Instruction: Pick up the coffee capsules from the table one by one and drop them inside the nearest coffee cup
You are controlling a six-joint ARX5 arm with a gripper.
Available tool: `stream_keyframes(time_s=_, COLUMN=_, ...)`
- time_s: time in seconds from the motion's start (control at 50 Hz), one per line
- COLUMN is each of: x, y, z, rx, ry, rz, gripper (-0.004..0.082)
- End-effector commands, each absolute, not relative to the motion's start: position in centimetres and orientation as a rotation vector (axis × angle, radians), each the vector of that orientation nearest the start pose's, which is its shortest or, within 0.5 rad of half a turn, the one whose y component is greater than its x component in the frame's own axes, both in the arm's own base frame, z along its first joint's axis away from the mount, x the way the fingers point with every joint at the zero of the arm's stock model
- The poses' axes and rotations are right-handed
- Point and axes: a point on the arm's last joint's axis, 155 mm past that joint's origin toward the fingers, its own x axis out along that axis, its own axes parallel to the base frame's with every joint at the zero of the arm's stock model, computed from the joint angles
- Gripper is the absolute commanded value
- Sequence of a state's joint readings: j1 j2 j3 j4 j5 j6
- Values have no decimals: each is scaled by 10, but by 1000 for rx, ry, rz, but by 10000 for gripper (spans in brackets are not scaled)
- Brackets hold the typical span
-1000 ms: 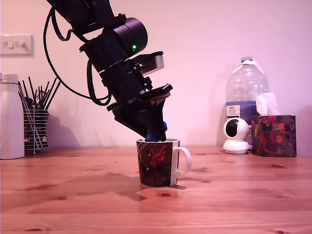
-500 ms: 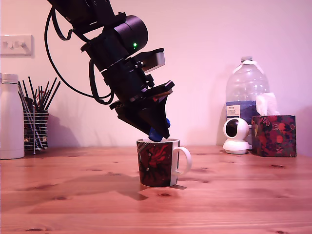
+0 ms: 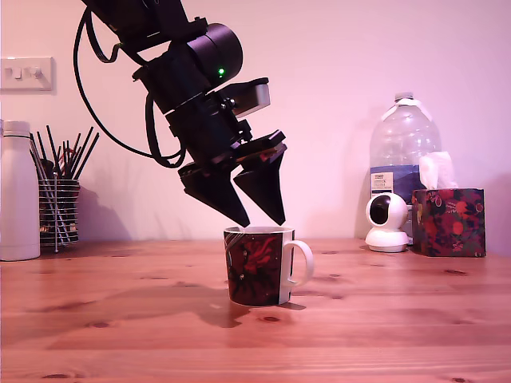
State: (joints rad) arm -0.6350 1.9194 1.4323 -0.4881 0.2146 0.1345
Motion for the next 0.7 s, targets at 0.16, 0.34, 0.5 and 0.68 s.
stream_keyframes(time_s=0.16, x=374, y=-326, z=88, rx=330, ry=924, rz=-853, gripper=524)
stream_keyframes(time_s=0.34, x=372, y=-327, z=101, rx=318, ry=900, rz=-865, gripper=-16)
stream_keyframes(time_s=0.5, x=375, y=-328, z=117, rx=311, ry=856, rz=-865, gripper=-17)
stream_keyframes(time_s=0.68, x=377, y=-326, z=140, rx=288, ry=772, rz=-864, gripper=-18)
